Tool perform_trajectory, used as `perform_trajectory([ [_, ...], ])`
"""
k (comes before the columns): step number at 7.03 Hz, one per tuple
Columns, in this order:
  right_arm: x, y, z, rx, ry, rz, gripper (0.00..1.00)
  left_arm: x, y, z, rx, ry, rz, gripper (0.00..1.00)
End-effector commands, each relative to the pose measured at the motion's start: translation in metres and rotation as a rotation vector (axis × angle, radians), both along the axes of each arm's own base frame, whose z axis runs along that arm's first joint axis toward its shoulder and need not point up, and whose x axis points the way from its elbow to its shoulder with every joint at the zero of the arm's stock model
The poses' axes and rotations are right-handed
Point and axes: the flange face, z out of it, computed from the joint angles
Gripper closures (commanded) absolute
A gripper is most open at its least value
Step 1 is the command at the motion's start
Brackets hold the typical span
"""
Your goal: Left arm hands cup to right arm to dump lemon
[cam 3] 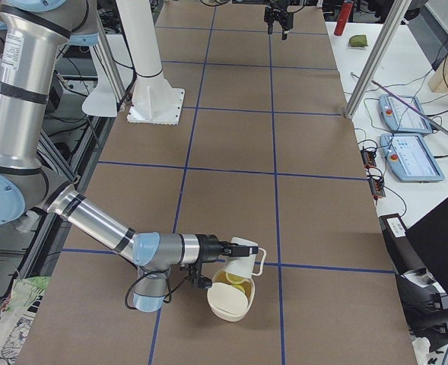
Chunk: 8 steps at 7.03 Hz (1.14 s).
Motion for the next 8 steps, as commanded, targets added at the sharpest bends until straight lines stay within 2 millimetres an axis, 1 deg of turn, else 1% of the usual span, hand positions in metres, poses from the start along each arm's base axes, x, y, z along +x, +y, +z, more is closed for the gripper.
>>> perform_trajectory([
  [1, 0.021, 0.012, 0.011, -0.075, -0.101, 0.007, 0.86, 0.001, -0.003, -0.001, 0.007, -0.012, -0.012, 0.0],
  [2, 0.026, 0.01, 0.009, -0.081, -0.13, 0.008, 0.85, 0.004, -0.004, 0.0, 0.01, -0.02, -0.017, 0.0],
  [3, 0.026, 0.004, 0.004, -0.08, -0.149, 0.011, 0.81, 0.007, -0.003, 0.0, 0.008, -0.021, -0.013, 0.0],
  [4, 0.025, -0.01, -0.002, -0.077, -0.169, 0.017, 0.78, 0.008, -0.002, -0.001, 0.01, -0.021, -0.011, 0.0],
  [5, 0.025, -0.015, -0.02, -0.047, -0.193, 0.014, 0.78, 0.014, 0.002, -0.002, 0.013, -0.02, 0.001, 0.0],
  [6, 0.025, -0.022, -0.048, 0.011, -0.183, 0.005, 0.82, 0.014, 0.001, -0.001, 0.012, -0.021, -0.001, 0.0],
  [7, 0.024, -0.03, -0.062, 0.036, -0.176, 0.004, 0.82, 0.015, 0.001, 0.001, 0.009, -0.023, 0.001, 0.0],
  [8, 0.025, -0.036, -0.072, 0.052, -0.144, 0.006, 0.82, 0.015, 0.001, 0.002, 0.016, -0.024, 0.006, 0.0],
])
